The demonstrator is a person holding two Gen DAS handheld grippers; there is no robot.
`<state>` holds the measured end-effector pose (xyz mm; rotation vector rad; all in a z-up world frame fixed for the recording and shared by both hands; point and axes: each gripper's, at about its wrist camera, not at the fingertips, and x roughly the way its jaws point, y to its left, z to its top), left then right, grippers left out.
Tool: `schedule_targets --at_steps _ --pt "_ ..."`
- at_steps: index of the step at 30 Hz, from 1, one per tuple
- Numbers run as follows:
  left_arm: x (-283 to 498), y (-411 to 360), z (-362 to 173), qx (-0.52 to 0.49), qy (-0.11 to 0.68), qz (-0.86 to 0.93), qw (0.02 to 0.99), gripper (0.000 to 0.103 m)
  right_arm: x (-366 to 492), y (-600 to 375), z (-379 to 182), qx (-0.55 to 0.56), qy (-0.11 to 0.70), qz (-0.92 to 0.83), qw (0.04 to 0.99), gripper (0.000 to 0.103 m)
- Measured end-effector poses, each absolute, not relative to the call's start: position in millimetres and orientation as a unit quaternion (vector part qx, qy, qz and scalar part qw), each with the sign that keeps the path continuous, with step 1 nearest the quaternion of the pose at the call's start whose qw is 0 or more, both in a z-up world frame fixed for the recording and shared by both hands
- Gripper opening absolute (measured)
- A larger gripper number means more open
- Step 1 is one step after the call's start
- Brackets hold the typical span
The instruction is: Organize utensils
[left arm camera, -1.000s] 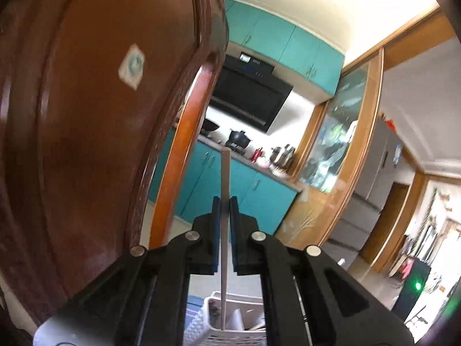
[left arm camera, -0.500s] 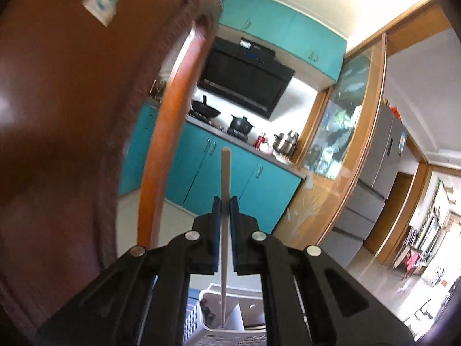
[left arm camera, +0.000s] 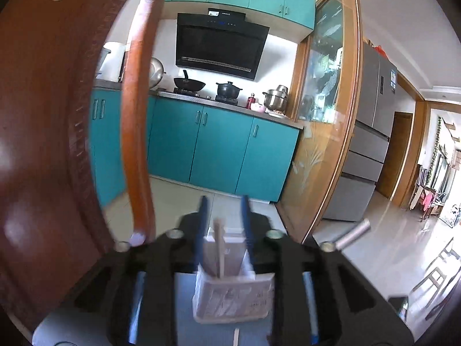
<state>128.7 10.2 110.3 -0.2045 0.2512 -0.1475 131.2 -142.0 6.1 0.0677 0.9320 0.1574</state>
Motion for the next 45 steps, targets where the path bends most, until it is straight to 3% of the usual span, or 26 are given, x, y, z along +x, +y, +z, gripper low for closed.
schedule_targets --at_steps 5,12,13,16,21,32,34,37,45 --pt "81.3 20.5 60.2 -0.052 0.168 -0.055 0.983 0.040 135.6 -140.2 -14.8 0.038 0.485 0.073 0.871 0.038" --pt "109.3 25.1 2.0 -0.016 0.348 -0.040 0.937 0.055 137.7 -130.2 -39.8 0.028 0.511 0.058 0.857 0.037" --pt "113.6 25.0 -6.9 -0.010 0.372 -0.035 0.927 0.055 137.4 -129.4 -40.2 0.030 0.509 0.055 0.858 0.035" --pt "119.8 23.6 -21.9 0.000 0.410 -0.031 0.912 0.058 135.8 -132.1 -41.1 0.045 0.508 0.045 0.859 0.007" --pt "116.4 20.2 -31.5 0.016 0.423 -0.043 0.905 0.064 132.9 -147.5 -40.3 0.085 0.501 0.025 0.861 0.007" --pt "118.8 -12.1 -48.9 0.006 0.457 -0.109 0.883 0.068 127.6 -177.2 -35.3 0.152 0.484 0.010 0.862 0.009" --pt "118.3 -17.2 -52.3 0.009 0.461 -0.112 0.880 0.068 128.8 -178.3 -30.6 0.149 0.477 0.004 0.866 0.011" --pt "122.4 -27.0 -59.0 0.014 0.468 -0.117 0.876 0.070 128.5 -180.7 -28.4 0.148 0.474 -0.005 0.868 0.023" --pt "121.1 -54.3 -78.0 0.053 0.487 -0.128 0.862 0.072 127.8 -182.7 -29.6 0.143 0.479 -0.012 0.866 0.030"
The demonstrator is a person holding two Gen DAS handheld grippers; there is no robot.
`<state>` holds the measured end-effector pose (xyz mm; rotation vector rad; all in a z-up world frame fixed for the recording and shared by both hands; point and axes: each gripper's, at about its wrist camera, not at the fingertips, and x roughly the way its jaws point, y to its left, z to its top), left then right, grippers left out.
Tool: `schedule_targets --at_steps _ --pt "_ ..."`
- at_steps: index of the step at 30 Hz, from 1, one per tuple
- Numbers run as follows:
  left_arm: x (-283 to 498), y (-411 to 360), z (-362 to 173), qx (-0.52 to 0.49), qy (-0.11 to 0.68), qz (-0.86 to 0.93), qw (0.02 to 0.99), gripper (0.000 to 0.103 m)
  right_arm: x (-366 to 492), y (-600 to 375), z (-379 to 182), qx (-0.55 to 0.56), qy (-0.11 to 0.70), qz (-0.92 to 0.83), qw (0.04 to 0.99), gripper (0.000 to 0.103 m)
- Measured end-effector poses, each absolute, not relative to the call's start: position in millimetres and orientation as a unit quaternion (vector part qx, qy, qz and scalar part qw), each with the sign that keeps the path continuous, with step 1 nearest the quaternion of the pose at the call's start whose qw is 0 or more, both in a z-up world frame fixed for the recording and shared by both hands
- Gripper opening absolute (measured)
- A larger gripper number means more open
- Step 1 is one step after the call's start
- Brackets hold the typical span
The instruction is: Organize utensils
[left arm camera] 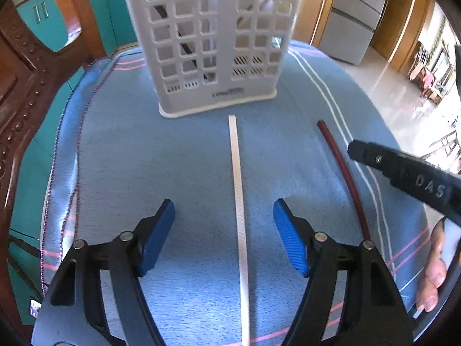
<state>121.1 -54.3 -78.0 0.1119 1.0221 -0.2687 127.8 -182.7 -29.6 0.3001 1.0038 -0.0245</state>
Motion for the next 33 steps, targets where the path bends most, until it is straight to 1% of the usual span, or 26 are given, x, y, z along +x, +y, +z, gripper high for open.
schedule_targets --at_steps 3,6,7,8,10,11,13,15,22,31,33 --pt "119.4 -58.6 -78.8 0.065 0.486 -0.123 0.863 0.072 128.7 -181.4 -29.9 0.139 0.481 -0.013 0.866 0.034" --pt "126.2 -62.5 -80.1 0.063 0.488 -0.124 0.862 0.072 129.4 -178.9 -30.1 0.135 0.482 -0.009 0.866 0.036" --pt "126.7 -62.1 -80.1 0.062 0.488 -0.123 0.862 0.068 129.7 -177.5 -30.3 0.132 0.483 -0.008 0.866 0.036" --pt "126.8 -58.6 -79.0 0.060 0.487 -0.121 0.863 0.064 130.2 -176.7 -30.5 0.130 0.483 -0.008 0.866 0.036" --pt "126.9 -50.3 -76.1 0.057 0.485 -0.117 0.865 0.042 131.1 -175.8 -31.0 0.129 0.484 -0.010 0.865 0.036" --pt "127.9 -47.9 -75.6 0.055 0.485 -0.116 0.865 0.037 131.5 -175.3 -31.3 0.128 0.485 -0.009 0.865 0.036" --pt "128.9 -44.2 -74.4 0.052 0.486 -0.110 0.866 0.014 131.9 -174.1 -31.8 0.127 0.485 -0.009 0.865 0.037" --pt "130.7 -37.4 -74.0 0.045 0.488 -0.106 0.865 0.009 132.3 -173.2 -32.1 0.125 0.486 -0.009 0.865 0.038" --pt "131.3 -15.1 -72.4 0.020 0.501 -0.096 0.860 0.007 135.7 -163.8 -33.2 0.115 0.490 0.000 0.864 0.038" --pt "134.2 -9.4 -72.0 0.024 0.502 -0.098 0.859 0.007 138.7 -144.6 -39.1 0.073 0.498 0.002 0.864 0.038" --pt "133.4 -15.0 -72.5 0.025 0.502 -0.098 0.859 0.010 138.8 -142.6 -39.5 0.065 0.497 0.000 0.865 0.038"
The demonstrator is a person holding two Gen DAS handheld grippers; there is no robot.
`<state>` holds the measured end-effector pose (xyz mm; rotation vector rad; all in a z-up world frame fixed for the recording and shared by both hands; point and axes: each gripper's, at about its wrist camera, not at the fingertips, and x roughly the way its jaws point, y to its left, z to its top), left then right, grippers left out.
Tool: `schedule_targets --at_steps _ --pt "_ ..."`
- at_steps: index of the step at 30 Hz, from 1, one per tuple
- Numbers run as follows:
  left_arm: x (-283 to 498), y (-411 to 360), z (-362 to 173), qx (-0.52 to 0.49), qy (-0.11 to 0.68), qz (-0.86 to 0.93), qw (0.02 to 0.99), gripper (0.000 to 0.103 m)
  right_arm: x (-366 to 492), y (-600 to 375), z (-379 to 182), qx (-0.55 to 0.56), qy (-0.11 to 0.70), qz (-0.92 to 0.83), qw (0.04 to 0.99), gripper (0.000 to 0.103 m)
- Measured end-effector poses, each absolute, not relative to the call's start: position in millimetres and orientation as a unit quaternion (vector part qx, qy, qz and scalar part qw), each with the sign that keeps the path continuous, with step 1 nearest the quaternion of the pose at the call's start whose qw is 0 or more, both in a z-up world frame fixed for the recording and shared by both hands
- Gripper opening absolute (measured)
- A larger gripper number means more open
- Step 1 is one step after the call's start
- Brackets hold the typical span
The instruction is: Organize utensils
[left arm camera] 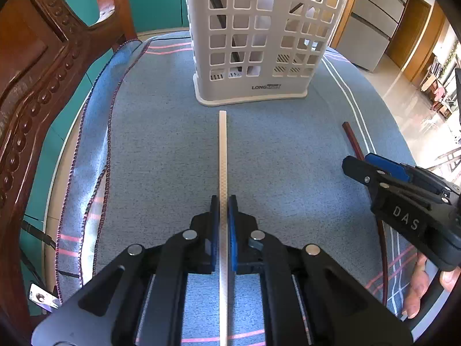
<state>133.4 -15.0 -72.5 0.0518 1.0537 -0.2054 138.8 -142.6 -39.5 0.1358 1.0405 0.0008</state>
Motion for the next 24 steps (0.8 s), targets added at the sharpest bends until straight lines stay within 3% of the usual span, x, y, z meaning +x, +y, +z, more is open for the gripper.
schedule_targets --at_steps 12,20,24 --pt "132.2 -18.4 -72.1 0.028 0.501 -0.100 0.859 0.033 139.6 -137.7 -41.5 0.043 0.492 -0.004 0.869 0.038" --pt "132.1 -20.4 -72.2 0.031 0.500 -0.100 0.860 0.036 137.4 -136.7 -42.0 0.040 0.488 -0.005 0.872 0.038" --pt "133.3 -20.1 -72.3 0.030 0.501 -0.098 0.860 0.040 136.2 -136.6 -41.6 0.039 0.487 -0.005 0.873 0.024"
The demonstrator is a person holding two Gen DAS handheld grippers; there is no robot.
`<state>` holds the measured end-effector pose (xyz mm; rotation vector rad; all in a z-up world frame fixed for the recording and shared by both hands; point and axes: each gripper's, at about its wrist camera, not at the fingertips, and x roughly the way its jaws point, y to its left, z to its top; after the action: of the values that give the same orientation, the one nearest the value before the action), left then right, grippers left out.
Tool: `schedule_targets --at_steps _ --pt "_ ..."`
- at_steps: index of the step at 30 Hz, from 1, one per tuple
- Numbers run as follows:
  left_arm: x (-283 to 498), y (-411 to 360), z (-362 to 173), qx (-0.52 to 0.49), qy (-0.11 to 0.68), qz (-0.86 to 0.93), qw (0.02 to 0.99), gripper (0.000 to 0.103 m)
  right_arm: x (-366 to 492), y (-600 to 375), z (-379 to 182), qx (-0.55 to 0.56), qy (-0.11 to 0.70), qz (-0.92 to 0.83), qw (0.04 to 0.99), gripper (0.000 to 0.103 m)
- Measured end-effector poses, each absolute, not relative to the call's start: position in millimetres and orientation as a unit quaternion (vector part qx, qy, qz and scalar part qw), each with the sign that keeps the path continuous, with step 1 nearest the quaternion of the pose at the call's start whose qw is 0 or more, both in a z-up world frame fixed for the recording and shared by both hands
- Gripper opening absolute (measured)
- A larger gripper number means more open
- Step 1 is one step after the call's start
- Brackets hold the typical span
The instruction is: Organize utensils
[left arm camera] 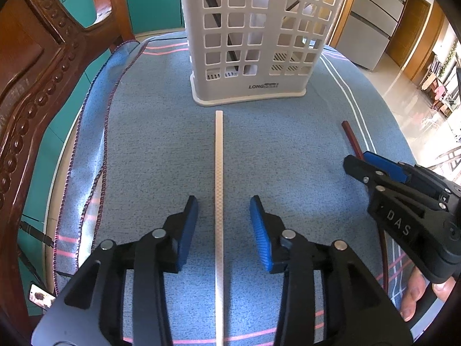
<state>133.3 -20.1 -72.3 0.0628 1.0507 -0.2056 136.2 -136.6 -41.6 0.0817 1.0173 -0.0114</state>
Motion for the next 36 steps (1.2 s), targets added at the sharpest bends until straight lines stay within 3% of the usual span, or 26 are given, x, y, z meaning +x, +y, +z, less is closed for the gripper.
schedule_targets --at_steps 3,8,10,13,16,22,23,25,28,36 --pt "136.3 -19.7 -73.4 0.029 0.501 -0.098 0.860 0.041 137.0 -137.6 -41.4 0.044 0.487 -0.003 0.872 0.011" --pt "137.9 -19.6 -74.3 0.031 0.500 -0.096 0.860 0.040 138.0 -133.0 -41.0 0.051 0.490 0.018 0.870 0.007" --pt "140.5 -18.4 -74.2 0.033 0.499 -0.087 0.862 0.019 138.7 -129.9 -41.0 0.055 0.490 0.024 0.869 0.007" --pt "144.8 -9.9 -74.3 0.017 0.502 -0.088 0.860 0.009 139.6 -129.9 -41.0 0.061 0.492 0.025 0.868 0.007" --pt "147.3 -3.8 -74.4 0.010 0.504 -0.085 0.860 0.007 141.4 -131.6 -40.8 0.069 0.494 0.025 0.867 0.007" --pt "150.0 17.8 -65.5 -0.047 0.509 -0.111 0.852 0.007 145.7 -139.8 -38.5 0.079 0.494 0.015 0.866 0.011" --pt "151.7 21.2 -63.9 -0.052 0.508 -0.113 0.852 0.010 146.1 -141.5 -37.3 0.081 0.493 0.013 0.866 0.015" --pt "154.7 23.9 -61.1 -0.060 0.505 -0.114 0.854 0.026 146.9 -141.1 -35.7 0.079 0.490 0.011 0.868 0.018" --pt "162.2 17.9 -61.9 -0.044 0.504 -0.110 0.856 0.034 147.1 -138.0 -36.3 0.069 0.491 0.011 0.868 0.019" --pt "168.3 -17.1 -75.2 0.042 0.496 -0.067 0.865 0.036 142.4 -136.3 -40.8 0.052 0.500 0.010 0.864 0.025"
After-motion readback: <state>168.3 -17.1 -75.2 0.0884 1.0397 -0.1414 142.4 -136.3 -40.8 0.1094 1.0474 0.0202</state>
